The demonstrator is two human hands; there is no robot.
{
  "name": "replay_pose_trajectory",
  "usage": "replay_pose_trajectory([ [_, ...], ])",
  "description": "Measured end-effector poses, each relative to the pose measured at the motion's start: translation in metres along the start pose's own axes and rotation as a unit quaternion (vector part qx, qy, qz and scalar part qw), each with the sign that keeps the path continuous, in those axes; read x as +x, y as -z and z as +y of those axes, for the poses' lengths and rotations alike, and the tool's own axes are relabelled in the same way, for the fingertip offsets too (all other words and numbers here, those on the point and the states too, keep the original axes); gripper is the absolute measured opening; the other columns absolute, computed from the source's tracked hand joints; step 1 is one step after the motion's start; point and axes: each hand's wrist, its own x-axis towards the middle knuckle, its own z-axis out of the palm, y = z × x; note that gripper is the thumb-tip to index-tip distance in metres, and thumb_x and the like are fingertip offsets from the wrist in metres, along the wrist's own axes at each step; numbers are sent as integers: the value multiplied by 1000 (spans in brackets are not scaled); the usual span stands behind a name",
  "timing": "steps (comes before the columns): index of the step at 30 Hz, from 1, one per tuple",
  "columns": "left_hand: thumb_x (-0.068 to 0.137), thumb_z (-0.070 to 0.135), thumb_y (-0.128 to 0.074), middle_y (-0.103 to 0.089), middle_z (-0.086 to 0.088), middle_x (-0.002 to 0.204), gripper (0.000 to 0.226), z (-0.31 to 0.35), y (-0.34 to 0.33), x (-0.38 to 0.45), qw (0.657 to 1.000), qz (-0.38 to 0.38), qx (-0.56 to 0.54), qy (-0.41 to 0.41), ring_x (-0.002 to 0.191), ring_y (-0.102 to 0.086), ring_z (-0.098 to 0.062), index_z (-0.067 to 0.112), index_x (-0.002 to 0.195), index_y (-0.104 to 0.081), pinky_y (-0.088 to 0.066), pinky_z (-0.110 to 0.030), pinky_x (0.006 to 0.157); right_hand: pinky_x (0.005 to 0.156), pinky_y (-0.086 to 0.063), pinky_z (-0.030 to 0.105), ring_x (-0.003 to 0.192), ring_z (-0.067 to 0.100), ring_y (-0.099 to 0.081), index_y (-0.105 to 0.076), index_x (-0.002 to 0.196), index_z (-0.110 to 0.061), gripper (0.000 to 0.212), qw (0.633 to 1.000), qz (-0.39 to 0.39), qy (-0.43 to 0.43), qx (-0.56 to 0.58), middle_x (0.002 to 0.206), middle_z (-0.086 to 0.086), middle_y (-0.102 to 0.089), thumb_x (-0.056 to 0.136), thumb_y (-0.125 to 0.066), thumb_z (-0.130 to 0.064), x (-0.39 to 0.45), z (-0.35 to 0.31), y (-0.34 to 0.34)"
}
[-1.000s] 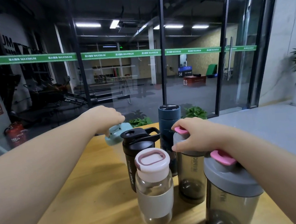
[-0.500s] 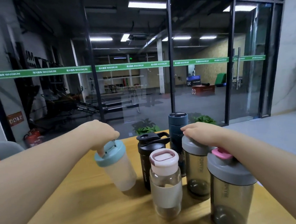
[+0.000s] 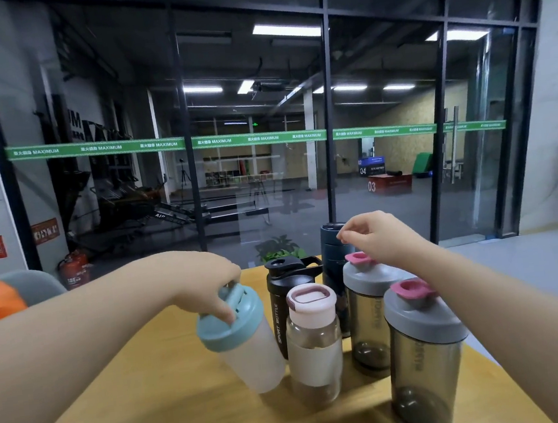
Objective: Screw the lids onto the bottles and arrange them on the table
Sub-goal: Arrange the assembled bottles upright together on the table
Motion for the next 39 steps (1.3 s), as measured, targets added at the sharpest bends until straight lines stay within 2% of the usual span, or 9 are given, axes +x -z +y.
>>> replay_pose_trajectory([
  [5,87,61,-50,-52,7,107,47,16,1,-13,996,61,-67,-11,94,-54,-15,22,113,-53,-46,-31,81,80,-50,25,86,13,-65,-68,103,-24,19,994,-84,13,-75,91,-9,-69,93,-52,-27,-15,-15,7],
  [8,87,63,-47,-48,10,105,44,26,-2,-16,991,75,-113,-16,96,-52,-13,26,109,-52,-45,-35,89,89,-47,26,102,13,-61,-66,114,-24,27,982,-103,29,-156,114,-6,-68,94,-51,-34,-29,-15,8],
  [12,89,62,-44,-42,13,97,36,44,-4,-18,986,87,-135,-35,92,-47,-11,32,108,-50,-40,-29,81,91,-45,28,112,18,-56,-58,128,-20,42,974,-102,24,-202,127,0,-60,95,-47,-44,-45,-9,10],
  [15,90,60,-45,-43,15,93,44,58,-3,-20,981,97,-162,-46,93,-48,-12,26,116,-55,-41,-30,84,100,-43,35,121,17,-49,-45,139,-32,58,974,-101,29,-198,136,-4,-51,87,-52,-55,-55,3,11],
  [19,89,61,-44,-50,6,107,46,79,-5,-21,978,120,-162,-52,99,-53,-17,25,115,-58,-45,-39,89,99,-44,37,119,13,-49,-34,142,-43,72,974,-106,50,-195,143,-11,-45,76,-58,-61,-67,13,10],
  [24,89,62,-45,-42,12,90,34,101,-9,-16,972,144,-172,-71,89,-49,-16,29,95,-53,-36,-31,71,92,-46,30,111,14,-49,-35,130,-31,68,973,-35,51,-221,125,-6,-53,75,-65,-57,-82,18,5],
  [27,89,62,-43,-42,11,94,42,115,-10,-13,971,161,-164,-69,85,-47,-15,25,104,-56,-33,-30,66,87,-45,28,103,15,-48,-42,113,-24,59,969,8,39,-244,111,-4,-53,74,-62,-63,-89,24,3],
  [31,90,64,-39,-52,4,117,53,127,-13,-9,970,176,-154,-67,96,-54,-19,18,110,-58,-44,-33,75,83,-38,23,95,14,-44,-45,95,-22,50,963,59,65,-255,97,-7,-51,74,-59,-65,-94,32,-3],
  [39,90,65,-34,-50,1,116,60,139,-22,-2,970,208,-111,-58,112,-46,-19,17,117,-57,-27,-27,73,67,-32,26,76,16,-44,-44,82,-22,40,958,146,106,-224,78,-8,-48,69,-75,-45,-100,43,-15],
])
